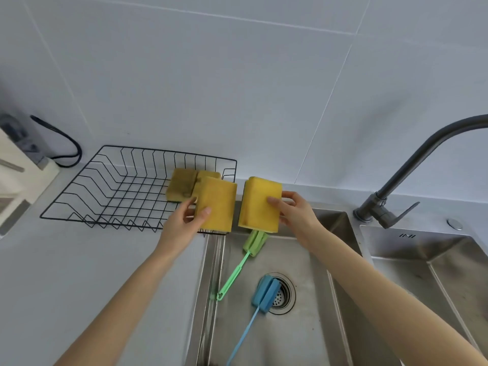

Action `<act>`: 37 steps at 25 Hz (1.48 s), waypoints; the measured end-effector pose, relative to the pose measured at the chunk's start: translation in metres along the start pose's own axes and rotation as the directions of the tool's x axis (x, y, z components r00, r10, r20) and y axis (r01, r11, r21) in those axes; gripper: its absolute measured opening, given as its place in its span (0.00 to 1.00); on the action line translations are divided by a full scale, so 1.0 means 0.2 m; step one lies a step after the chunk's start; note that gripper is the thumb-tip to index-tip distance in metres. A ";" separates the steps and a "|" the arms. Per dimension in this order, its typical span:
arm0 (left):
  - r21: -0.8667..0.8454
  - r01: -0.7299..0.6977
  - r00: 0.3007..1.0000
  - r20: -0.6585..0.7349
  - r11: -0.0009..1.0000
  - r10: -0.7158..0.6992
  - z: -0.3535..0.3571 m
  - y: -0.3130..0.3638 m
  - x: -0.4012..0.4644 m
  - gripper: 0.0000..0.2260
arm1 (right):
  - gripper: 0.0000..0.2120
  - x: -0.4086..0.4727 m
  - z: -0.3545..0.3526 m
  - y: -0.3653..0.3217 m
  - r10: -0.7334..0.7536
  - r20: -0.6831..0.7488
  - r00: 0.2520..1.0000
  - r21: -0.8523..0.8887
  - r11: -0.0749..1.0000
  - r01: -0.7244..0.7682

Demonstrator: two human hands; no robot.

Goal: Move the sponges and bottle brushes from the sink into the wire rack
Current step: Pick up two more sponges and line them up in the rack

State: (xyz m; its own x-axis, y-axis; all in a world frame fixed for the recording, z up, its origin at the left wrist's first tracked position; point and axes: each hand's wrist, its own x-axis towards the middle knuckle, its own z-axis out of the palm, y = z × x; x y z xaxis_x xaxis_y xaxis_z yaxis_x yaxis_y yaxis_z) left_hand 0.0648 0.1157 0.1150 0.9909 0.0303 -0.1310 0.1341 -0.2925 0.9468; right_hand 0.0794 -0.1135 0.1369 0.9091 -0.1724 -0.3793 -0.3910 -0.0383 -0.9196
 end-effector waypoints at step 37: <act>-0.002 0.089 0.871 -0.485 0.996 -0.078 -0.77 -0.33 0.46 0.18 | 0.04 0.71 1.40 -0.20 0.048 0.187 0.981 -0.687 0.720 0.095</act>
State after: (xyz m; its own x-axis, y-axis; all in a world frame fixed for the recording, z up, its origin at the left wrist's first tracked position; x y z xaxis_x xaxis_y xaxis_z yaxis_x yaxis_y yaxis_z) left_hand 0.1493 0.2852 0.0850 0.8573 0.5127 -0.0459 0.2215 -0.2869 0.9320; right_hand 0.2655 0.1399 0.0914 0.9001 0.0126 -0.4355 -0.2938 -0.7205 -0.6282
